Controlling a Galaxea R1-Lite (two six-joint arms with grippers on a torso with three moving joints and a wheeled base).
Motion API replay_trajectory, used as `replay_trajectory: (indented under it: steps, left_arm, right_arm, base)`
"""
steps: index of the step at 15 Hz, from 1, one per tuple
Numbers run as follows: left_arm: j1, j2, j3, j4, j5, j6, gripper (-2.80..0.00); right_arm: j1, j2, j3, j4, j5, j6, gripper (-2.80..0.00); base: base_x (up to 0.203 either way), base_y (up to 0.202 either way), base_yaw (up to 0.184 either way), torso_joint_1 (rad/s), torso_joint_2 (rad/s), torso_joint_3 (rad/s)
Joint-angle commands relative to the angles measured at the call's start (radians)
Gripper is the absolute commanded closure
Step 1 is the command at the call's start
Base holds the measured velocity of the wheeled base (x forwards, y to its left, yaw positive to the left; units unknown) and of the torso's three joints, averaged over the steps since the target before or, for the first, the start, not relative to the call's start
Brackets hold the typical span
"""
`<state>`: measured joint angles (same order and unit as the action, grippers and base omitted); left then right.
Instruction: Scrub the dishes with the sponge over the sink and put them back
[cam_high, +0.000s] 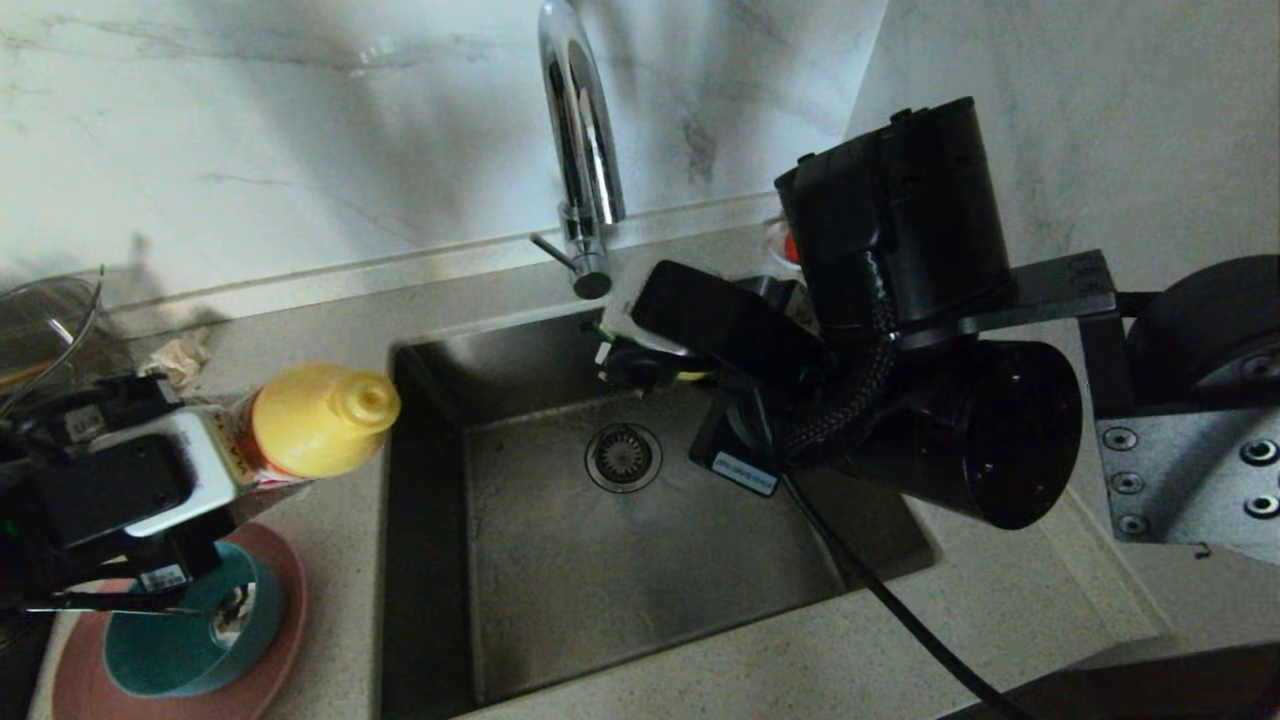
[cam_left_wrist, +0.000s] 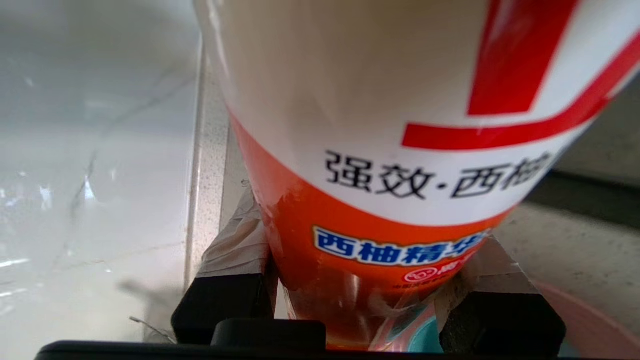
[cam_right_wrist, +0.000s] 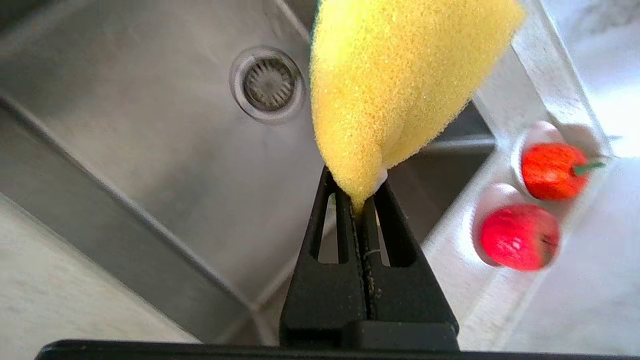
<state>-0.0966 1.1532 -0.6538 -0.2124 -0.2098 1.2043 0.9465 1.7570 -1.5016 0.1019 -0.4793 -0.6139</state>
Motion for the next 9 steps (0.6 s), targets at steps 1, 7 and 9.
replay_trajectory:
  steps: [1,7,9]
  left_arm:
    - [-0.004,0.020,0.003,-0.003,0.005,0.024,0.00]
    - [-0.059,0.102,0.046,-0.171,0.054,0.073,0.00]
    - [-0.060,0.117,0.067,-0.204,0.056,0.077,0.00]
  right_arm:
    - [0.024,0.029,-0.035,0.002,0.001,0.038,0.00]
    - [0.069,0.092,-0.070,0.010,0.031,0.092,0.00]
    - [0.071,0.100,-0.074,0.013,0.042,0.125,0.00]
  base:
    - [0.000,0.000,0.000,0.000,0.00,0.000]
    - [0.000,0.000,0.000,0.000,0.00,0.000]
    - [0.000,0.000,0.000,0.000,0.00,0.000]
